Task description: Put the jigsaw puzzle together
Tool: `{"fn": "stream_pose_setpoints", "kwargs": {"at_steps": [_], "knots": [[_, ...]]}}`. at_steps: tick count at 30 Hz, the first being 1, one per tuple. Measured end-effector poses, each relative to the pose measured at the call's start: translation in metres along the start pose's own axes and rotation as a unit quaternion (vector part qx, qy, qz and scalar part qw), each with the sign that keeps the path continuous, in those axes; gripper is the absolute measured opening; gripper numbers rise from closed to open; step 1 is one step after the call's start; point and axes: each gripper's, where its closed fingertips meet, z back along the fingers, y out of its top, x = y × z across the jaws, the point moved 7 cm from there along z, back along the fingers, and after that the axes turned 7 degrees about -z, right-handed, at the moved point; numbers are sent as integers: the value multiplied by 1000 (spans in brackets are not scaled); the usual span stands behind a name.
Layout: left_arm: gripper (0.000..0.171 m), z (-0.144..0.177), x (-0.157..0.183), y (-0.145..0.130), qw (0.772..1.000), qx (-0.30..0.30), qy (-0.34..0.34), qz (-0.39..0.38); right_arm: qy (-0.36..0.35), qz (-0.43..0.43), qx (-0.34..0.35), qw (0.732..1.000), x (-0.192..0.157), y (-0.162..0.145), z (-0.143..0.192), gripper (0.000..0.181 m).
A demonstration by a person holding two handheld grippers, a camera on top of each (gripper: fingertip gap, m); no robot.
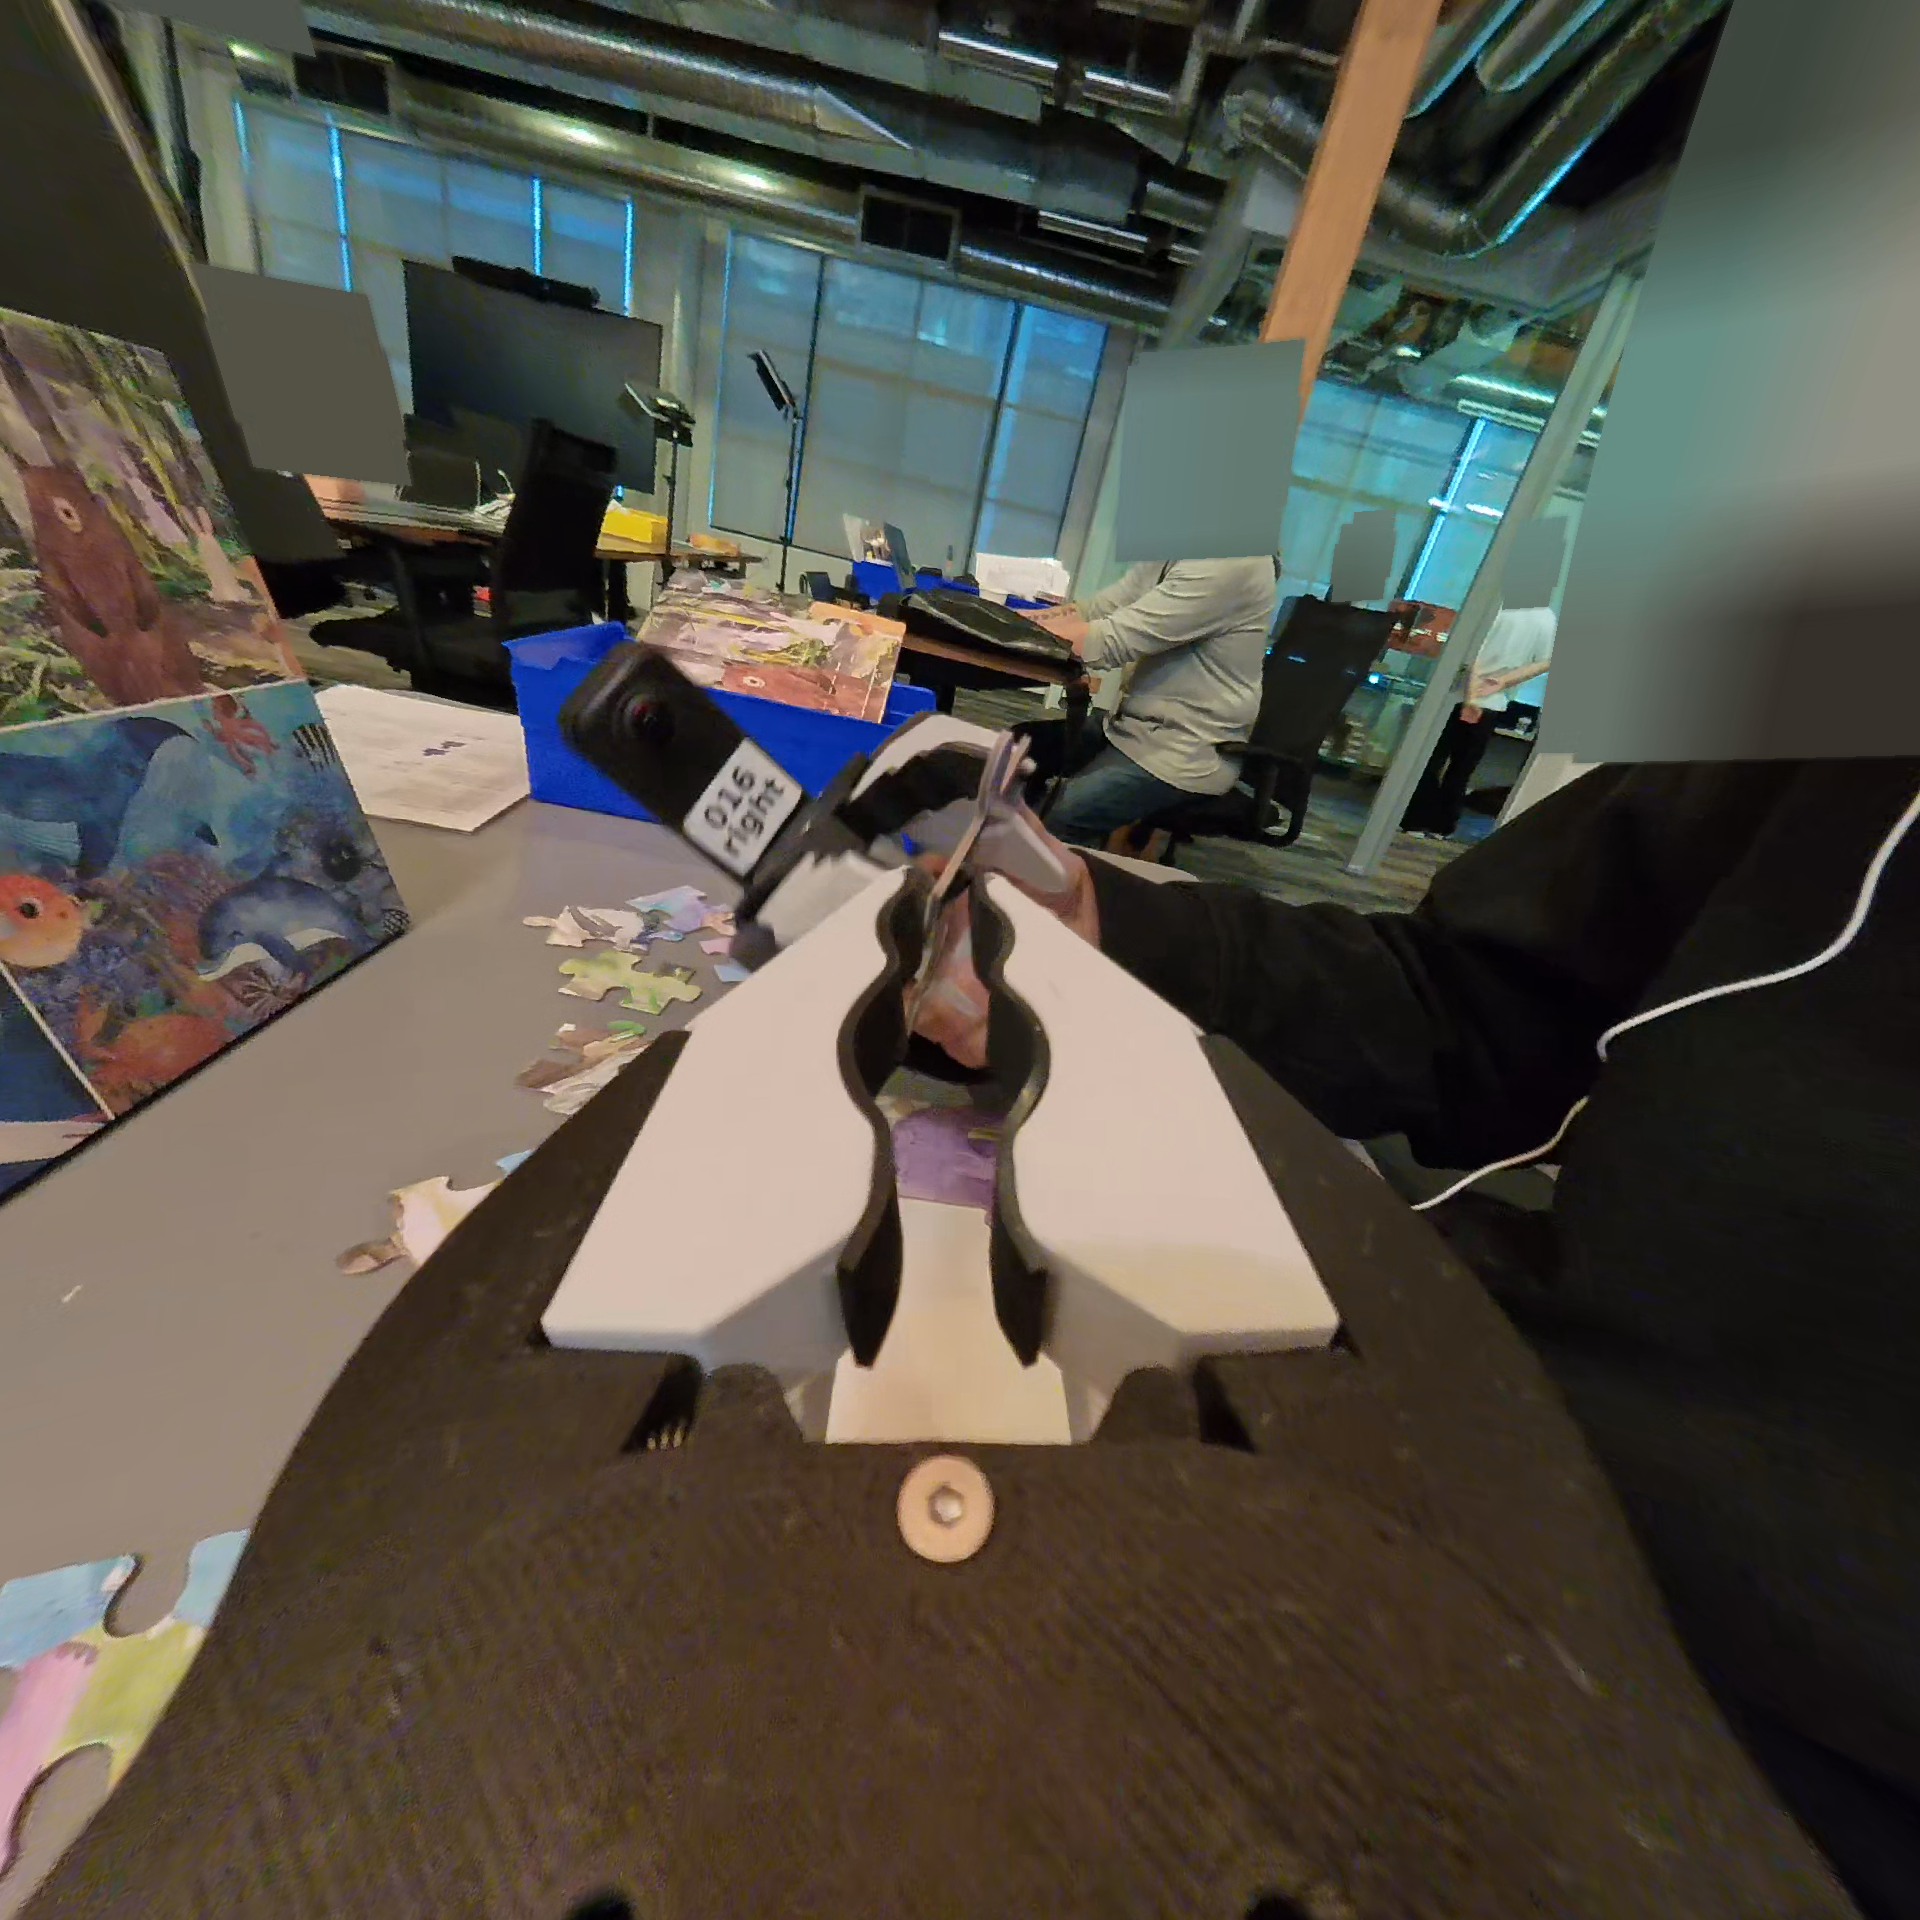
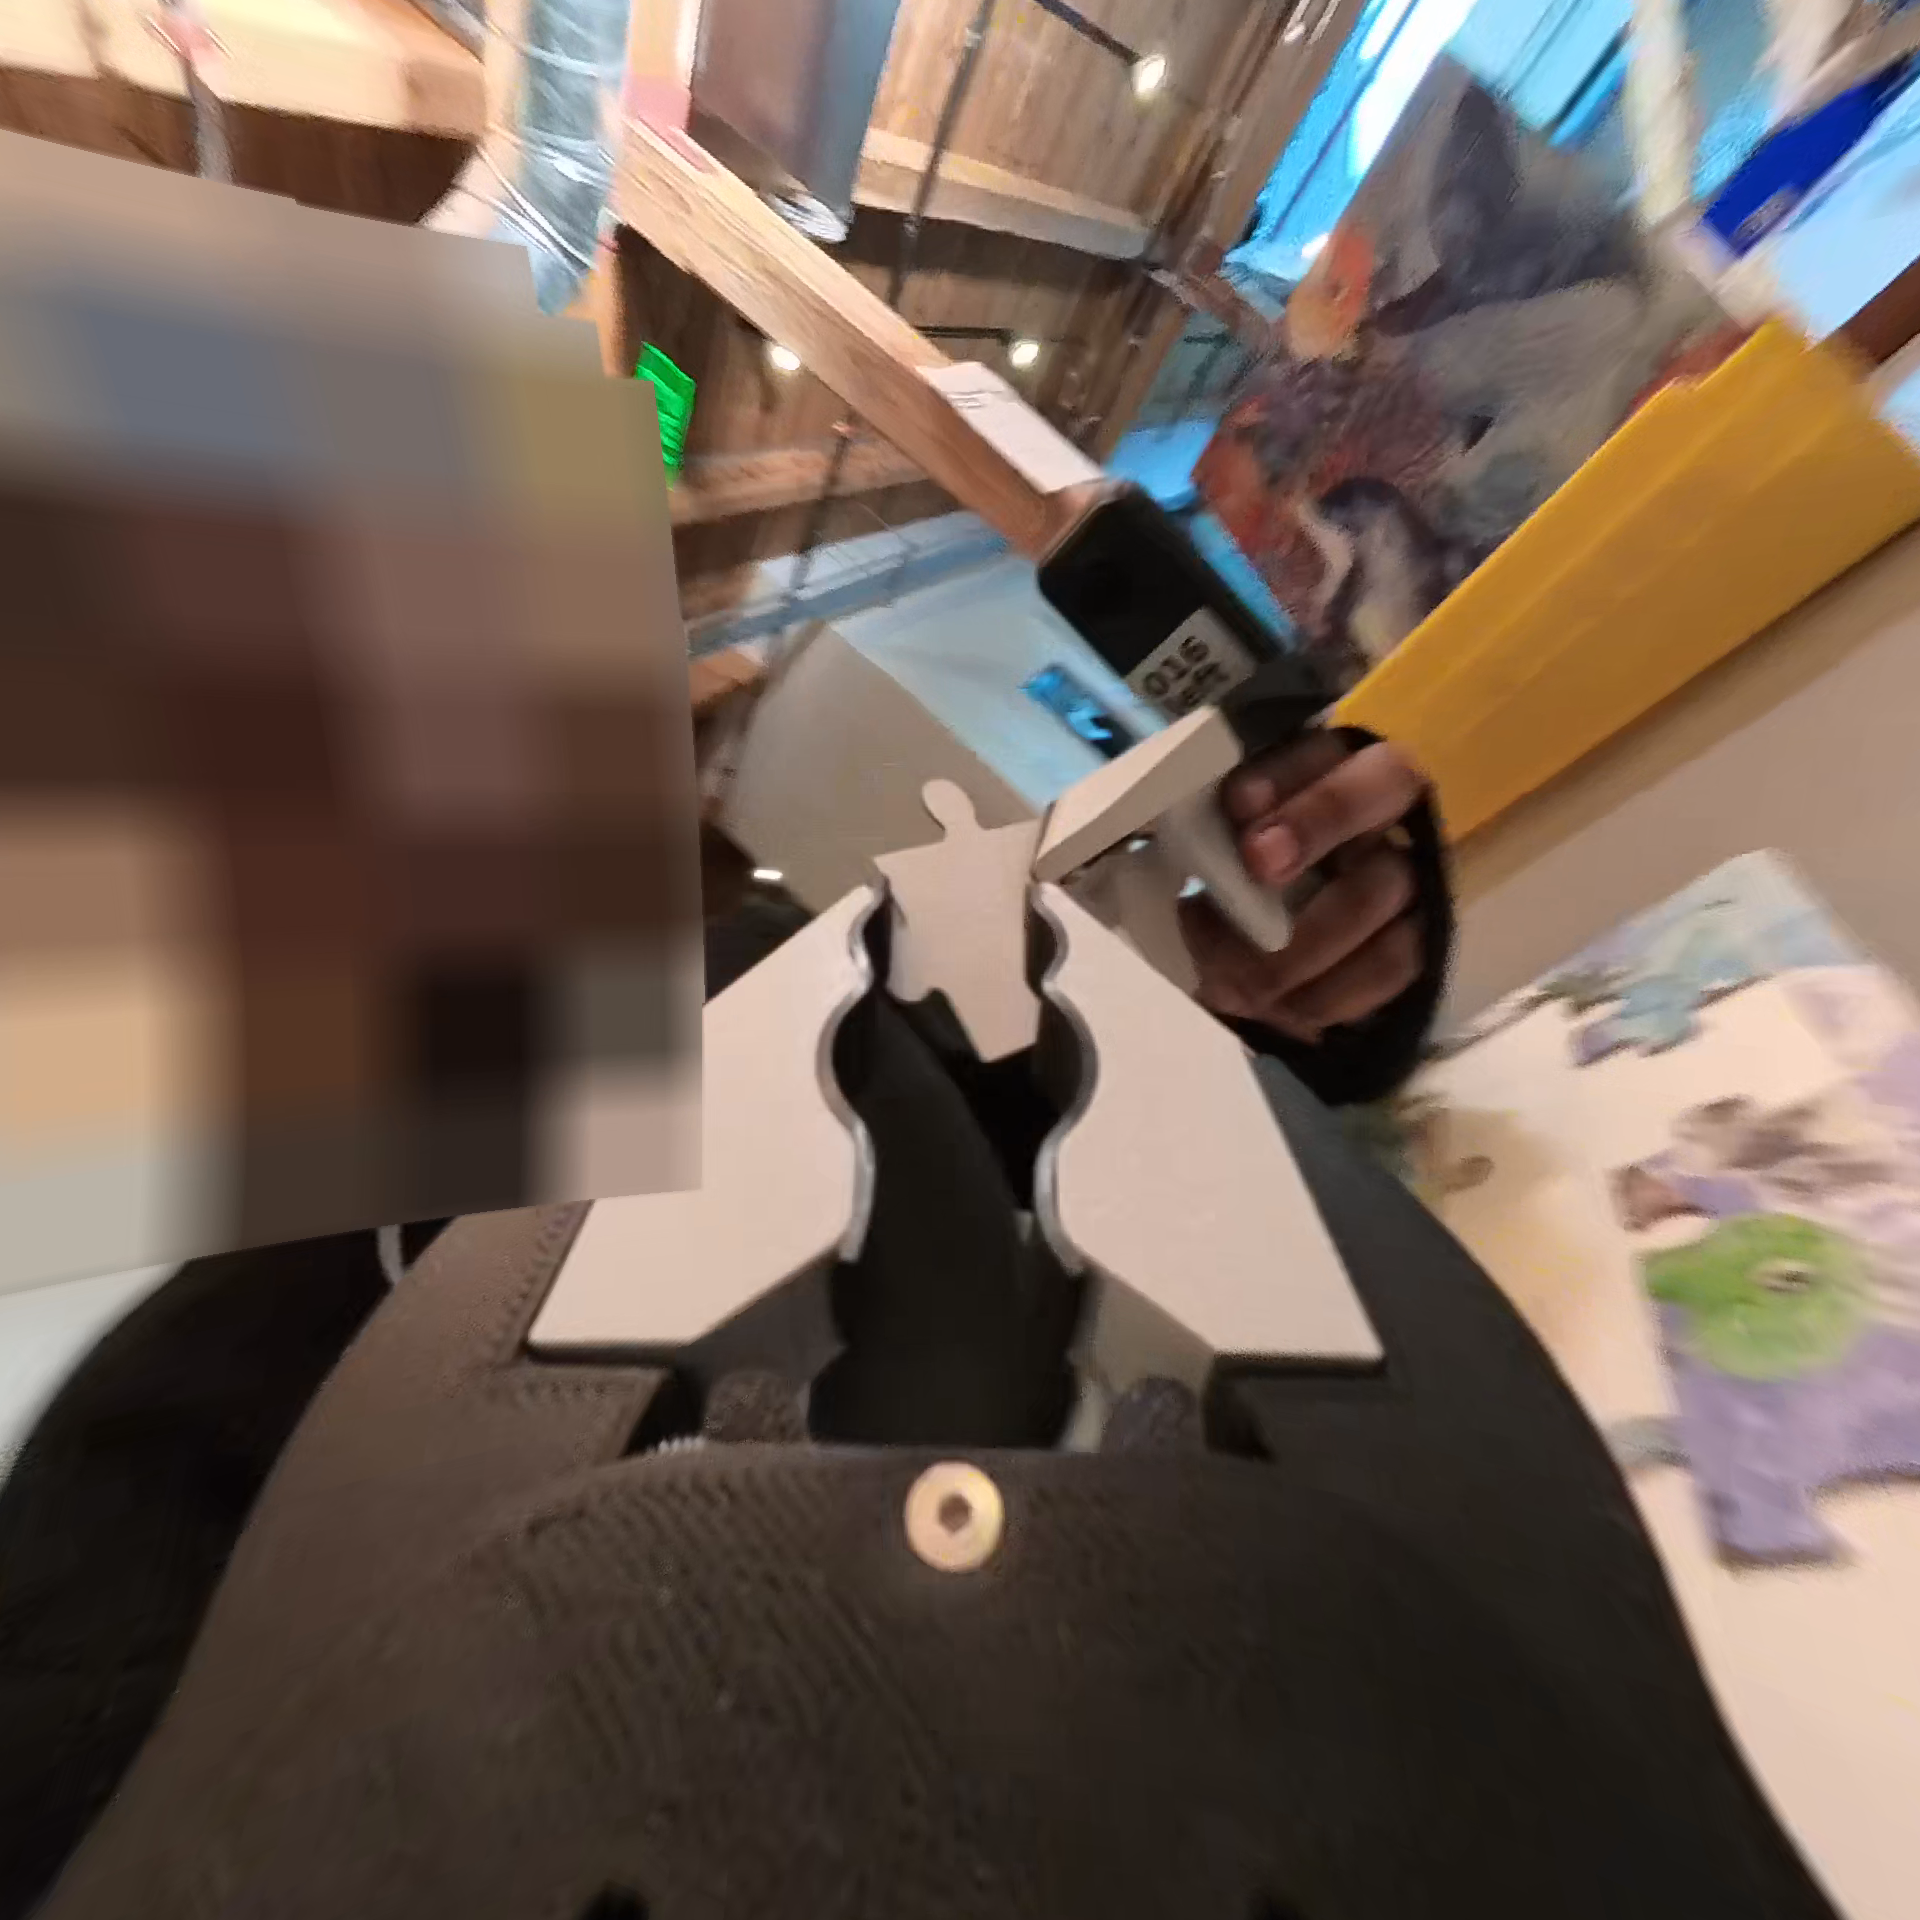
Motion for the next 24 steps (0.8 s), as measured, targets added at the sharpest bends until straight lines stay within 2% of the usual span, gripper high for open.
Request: {"fn": "stream_pose_setpoints", "kwargs": {"at_steps": [1,4,6,10,14,17,18,24], "knots": [[1,1,0,0,1000,4,-5,3,-38,40,6,998,-4,4,8,20],[0,2,-7,-5,999,3,-3,34,-151,151,11,977,-17,14,31,25],[0,0,-13,-13,998,-24,4,61,-205,212,3,955,-23,14,37,29],[0,-9,-16,-32,990,-92,-5,104,-241,279,-33,929,-23,4,26,32],[0,-18,-12,-49,980,-151,-26,129,-295,278,-106,908,-3,-9,14,33],[0,-20,-11,-53,975,-160,-37,150,-334,266,-148,892,11,-17,14,13],[0,-20,-11,-55,974,-165,-33,154,-324,265,-150,896,10,-18,12,2],[0,-16,-19,-53,971,-136,-24,194,-314,223,-121,915,10,-13,19,0]]}}
